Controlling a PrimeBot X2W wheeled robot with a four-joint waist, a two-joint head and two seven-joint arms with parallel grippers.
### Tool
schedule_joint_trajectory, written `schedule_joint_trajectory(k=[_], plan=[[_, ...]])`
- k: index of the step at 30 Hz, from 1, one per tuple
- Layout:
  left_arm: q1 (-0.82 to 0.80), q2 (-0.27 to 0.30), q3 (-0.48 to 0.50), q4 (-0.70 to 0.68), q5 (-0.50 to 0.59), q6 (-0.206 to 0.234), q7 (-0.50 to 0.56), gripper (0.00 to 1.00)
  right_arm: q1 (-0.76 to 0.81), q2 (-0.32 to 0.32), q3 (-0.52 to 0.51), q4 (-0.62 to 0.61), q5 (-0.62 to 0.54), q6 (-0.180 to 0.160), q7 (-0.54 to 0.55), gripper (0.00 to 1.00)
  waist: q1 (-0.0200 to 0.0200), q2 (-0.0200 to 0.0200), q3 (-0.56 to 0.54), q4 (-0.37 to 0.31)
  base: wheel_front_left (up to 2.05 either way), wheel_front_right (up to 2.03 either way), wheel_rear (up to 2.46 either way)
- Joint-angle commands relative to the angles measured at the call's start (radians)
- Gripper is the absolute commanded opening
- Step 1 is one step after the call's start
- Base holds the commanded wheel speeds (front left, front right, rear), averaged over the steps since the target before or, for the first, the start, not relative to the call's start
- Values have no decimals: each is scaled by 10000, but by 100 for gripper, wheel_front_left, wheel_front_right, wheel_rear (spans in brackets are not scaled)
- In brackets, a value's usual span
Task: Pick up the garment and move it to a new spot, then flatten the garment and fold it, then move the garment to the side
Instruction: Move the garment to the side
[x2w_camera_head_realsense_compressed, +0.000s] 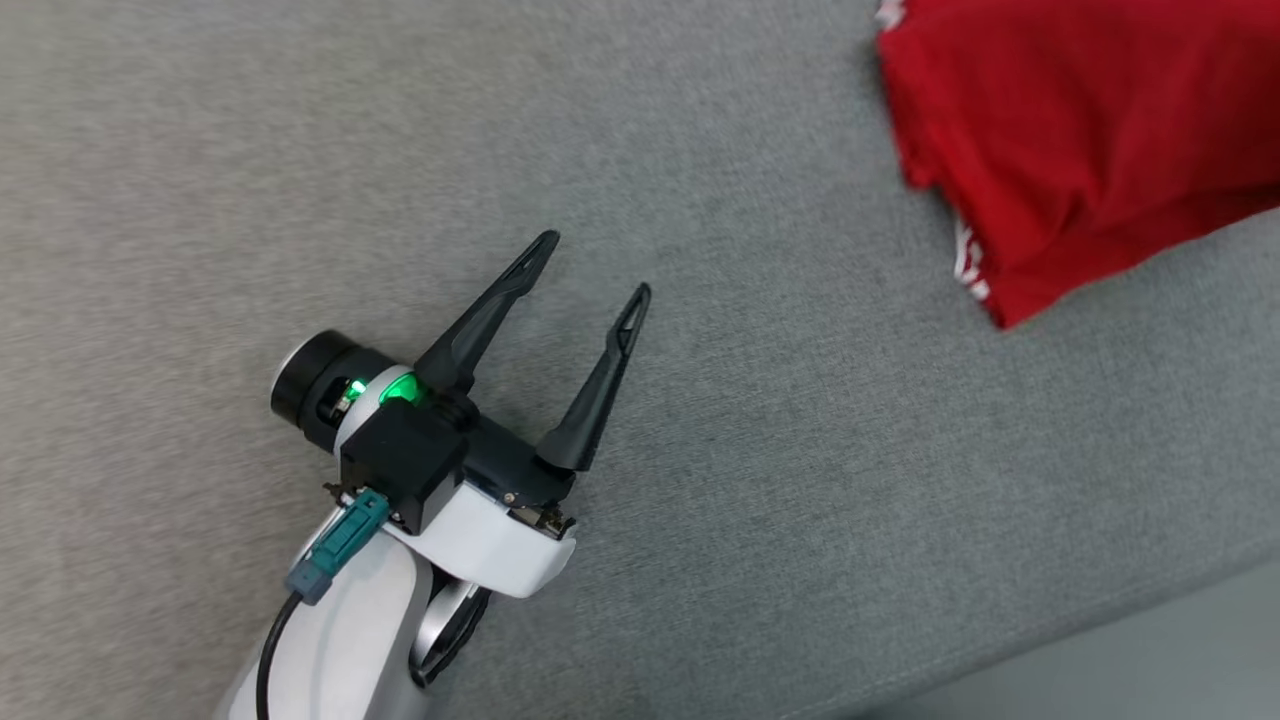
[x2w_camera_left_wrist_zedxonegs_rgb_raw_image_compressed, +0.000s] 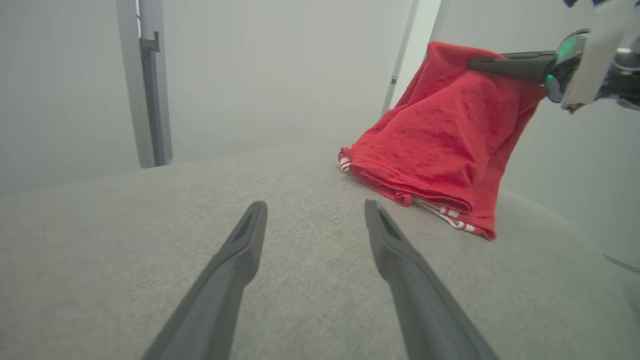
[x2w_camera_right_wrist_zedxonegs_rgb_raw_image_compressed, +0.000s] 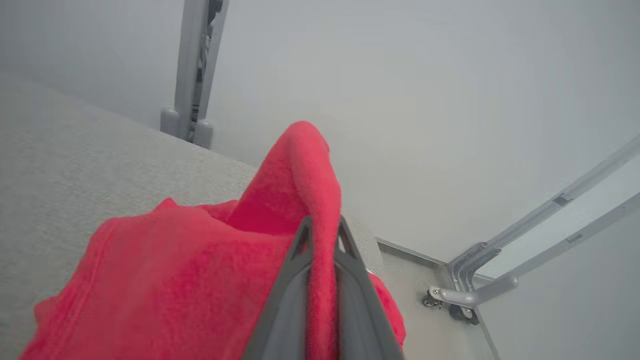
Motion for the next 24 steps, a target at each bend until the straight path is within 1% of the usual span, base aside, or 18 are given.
schedule_joint_trajectory(k=[1, 4, 5, 6, 12, 14, 15, 16, 17, 21, 24], plan=[[-231, 131, -50, -140, -39, -51, 67, 100, -293, -132, -67, 232, -104, -8, -59, 0, 0, 0, 781, -659, 0, 0, 0], [-426, 279, -207, -450, -200, -79, 266, 100, -851, -303, -344, 1159, -116, -9, -160, 0, 0, 0, 1032, -683, 0, 0, 0], [-476, 298, -231, -582, -335, -86, 359, 100, -1197, -445, -487, 1878, -283, -9, -286, 0, 0, 0, 1160, -641, 0, 0, 0], [-477, 315, -257, -616, -357, -90, 405, 100, -1364, -455, -534, 2243, -311, -9, -345, 0, 0, 0, 1212, -599, 0, 0, 0], [-413, 404, -237, -782, -499, 14, 543, 100, -2239, -671, -452, 4330, -1217, -9, -691, 0, 0, 0, 1450, -315, 0, 0, 0], [-397, 431, -173, -759, -551, 74, 509, 100, -2492, -606, -561, 4967, -1481, -9, -826, 0, 0, 0, 1502, -185, 0, 0, 0], [-391, 440, -159, -754, -581, 82, 488, 100, -2589, -574, -568, 5246, -1567, -9, -941, 20, 0, 0, 1519, -126, 0, 0, 0], [-386, 442, -141, -755, -600, 93, 477, 100, -2694, -554, -599, 5506, -1639, -9, -1025, 89, 0, 0, 1534, -74, 0, 0, 0], [-385, 444, -126, -751, -609, 111, 456, 100, -2801, -537, -618, 5731, -1739, -9, -1144, 100, 0, 0, 1543, -31, 0, 0, 0], [-336, 418, -128, -583, -703, 120, 367, 100, -3114, -452, -649, 6433, -2038, -9, -1408, 100, 0, 0, 1377, 115, 0, 0, 0], [-308, 238, -188, -467, -820, 105, 175, 100, -3370, -330, -566, 6698, -2104, -9, -1536, 100, 0, 0, 1024, 209, 0, 0, 0]])
